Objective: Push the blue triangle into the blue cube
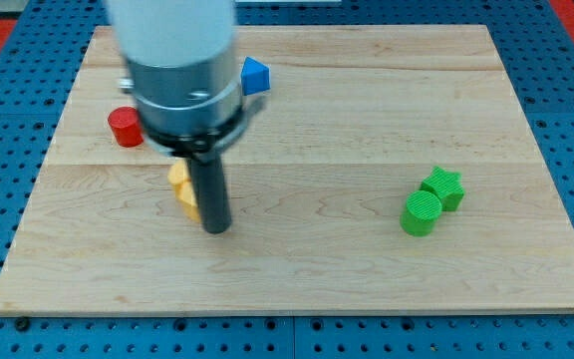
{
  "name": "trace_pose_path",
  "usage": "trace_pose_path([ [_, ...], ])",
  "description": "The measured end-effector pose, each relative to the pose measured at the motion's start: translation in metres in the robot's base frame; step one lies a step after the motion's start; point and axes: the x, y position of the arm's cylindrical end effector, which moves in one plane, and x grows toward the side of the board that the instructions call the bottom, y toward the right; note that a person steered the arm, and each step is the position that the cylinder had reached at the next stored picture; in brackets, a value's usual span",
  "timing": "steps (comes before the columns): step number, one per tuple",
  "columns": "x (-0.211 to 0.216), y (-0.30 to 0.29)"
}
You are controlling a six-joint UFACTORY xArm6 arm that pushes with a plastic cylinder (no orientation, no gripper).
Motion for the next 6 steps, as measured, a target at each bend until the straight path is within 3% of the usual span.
trace_pose_path([
  [1, 0.000, 0.061],
  [2, -0.049, 0.083],
  [4, -0.184, 0.097],
  [6, -0.214, 0.075],
])
